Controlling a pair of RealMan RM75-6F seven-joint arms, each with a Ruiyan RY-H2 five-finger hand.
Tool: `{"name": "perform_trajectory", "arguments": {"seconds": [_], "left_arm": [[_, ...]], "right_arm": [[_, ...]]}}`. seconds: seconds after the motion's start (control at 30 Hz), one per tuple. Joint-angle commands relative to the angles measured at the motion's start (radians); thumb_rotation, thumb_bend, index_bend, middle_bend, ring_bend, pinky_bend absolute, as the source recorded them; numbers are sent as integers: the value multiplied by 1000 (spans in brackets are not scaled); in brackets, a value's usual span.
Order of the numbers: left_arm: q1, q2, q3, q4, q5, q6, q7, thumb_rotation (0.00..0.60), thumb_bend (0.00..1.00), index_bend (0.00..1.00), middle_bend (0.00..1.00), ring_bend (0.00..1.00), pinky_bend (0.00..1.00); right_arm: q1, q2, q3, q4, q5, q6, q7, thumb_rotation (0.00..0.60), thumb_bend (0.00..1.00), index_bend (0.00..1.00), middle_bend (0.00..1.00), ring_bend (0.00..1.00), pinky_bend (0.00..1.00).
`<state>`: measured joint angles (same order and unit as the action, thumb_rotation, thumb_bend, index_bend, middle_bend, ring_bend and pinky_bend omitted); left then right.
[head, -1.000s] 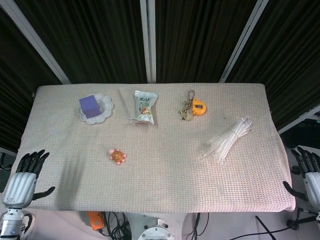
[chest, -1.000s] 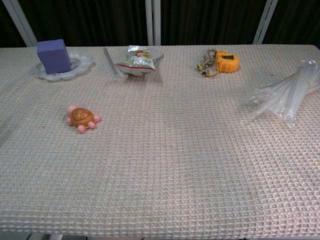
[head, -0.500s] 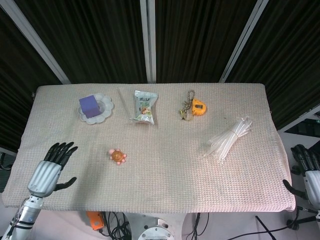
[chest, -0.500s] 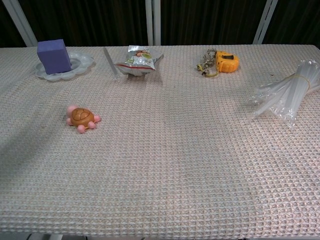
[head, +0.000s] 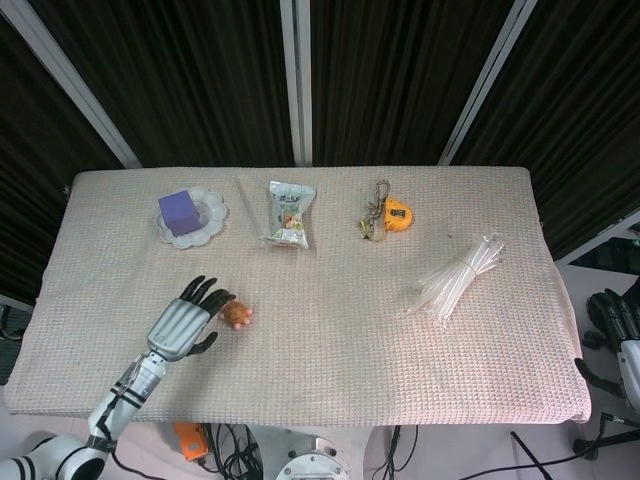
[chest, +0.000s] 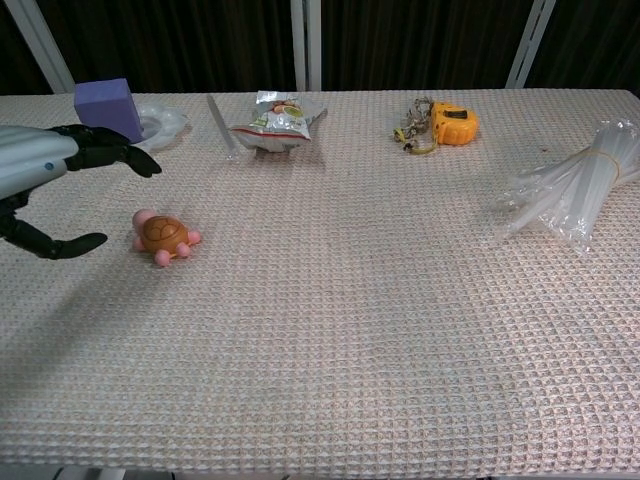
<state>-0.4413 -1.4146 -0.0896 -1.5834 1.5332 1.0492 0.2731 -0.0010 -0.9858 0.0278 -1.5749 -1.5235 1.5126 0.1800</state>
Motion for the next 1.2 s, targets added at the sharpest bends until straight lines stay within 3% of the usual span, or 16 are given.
{"name": "perform_trajectory", "arguments": {"seconds": [0.03, 0.57, 0.73, 1.0, 1.1, 1.2], "left_arm": [[-26, -27, 1, 31, -31, -33, 23, 600, 381, 180, 182, 0, 0], [-104, -96, 6, 117, -73, -84, 31, 600, 379, 184, 179, 0, 0], [-117, -114, 10, 147, -81, -84, 26, 600, 379, 239, 197, 0, 0], [-128, -152, 19, 201, -81, -68, -5, 600, 379, 373, 318, 0, 0], [-126, -178, 27, 243, -47, -27, -29, 600, 379, 460, 429, 13, 8], [-126, -197, 33, 279, -33, -8, -31, 600, 379, 540, 555, 99, 29]], "right_arm": [[-2, 2, 1, 12, 4, 0, 15, 600, 170, 0, 0, 0, 0], [3, -5, 2, 35, 11, -17, 31, 600, 170, 0, 0, 0, 0], [5, -10, 3, 46, 19, -27, 37, 600, 171, 0, 0, 0, 0], [7, -17, 3, 61, 23, -35, 47, 600, 170, 0, 0, 0, 0], [7, -18, 3, 64, 25, -38, 49, 600, 171, 0, 0, 0, 0], [7, -20, 2, 66, 24, -40, 50, 600, 171, 0, 0, 0, 0]]}}
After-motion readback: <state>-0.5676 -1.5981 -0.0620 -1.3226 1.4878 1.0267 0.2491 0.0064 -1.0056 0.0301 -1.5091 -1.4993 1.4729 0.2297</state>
